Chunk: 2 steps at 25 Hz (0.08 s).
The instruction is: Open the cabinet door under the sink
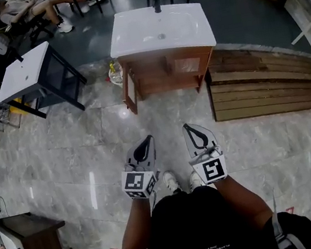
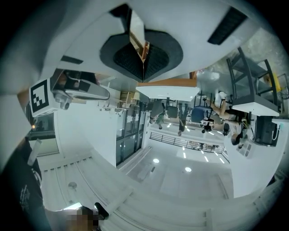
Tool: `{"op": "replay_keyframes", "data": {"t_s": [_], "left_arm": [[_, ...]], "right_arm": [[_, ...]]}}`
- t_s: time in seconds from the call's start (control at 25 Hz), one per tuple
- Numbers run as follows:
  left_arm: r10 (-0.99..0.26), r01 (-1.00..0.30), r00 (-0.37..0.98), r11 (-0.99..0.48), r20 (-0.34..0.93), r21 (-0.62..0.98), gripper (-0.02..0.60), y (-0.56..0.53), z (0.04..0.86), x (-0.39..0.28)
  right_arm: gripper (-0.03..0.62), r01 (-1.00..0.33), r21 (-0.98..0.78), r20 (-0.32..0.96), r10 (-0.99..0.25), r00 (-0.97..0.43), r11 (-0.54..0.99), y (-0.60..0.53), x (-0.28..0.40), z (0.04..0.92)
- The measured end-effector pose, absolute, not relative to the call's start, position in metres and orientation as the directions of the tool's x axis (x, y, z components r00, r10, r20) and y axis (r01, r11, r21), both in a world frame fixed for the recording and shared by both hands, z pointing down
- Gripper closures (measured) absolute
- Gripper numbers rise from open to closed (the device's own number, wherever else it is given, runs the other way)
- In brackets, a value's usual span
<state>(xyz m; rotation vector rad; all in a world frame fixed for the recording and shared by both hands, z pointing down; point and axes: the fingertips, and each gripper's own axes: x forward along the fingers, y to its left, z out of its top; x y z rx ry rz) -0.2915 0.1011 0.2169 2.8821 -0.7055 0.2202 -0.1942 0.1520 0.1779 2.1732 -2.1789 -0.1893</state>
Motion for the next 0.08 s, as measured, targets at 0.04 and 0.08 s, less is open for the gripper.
{"op": "replay_keyframes", "data": {"t_s": [0.04,0.08], "left_arm": [[-0.444,-0.468,0.878,-0.875,0.176,0.123,0.558,0.0996,0.2150,-0.2920],[-0.445,-0.467,0.879,-0.876,0.170,0.121,0.558,0.0982,0.2132,-0.2926]], "right_arm": [[0.572,-0.992,0.128,-0.049,-0.999,-0.006,0.000,0.1509,-0.1955,0.1768],[0.572,-0.992,0.129,-0.052,-0.999,-0.007,0.000,0.1496,-0.1969,0.1758]]}}
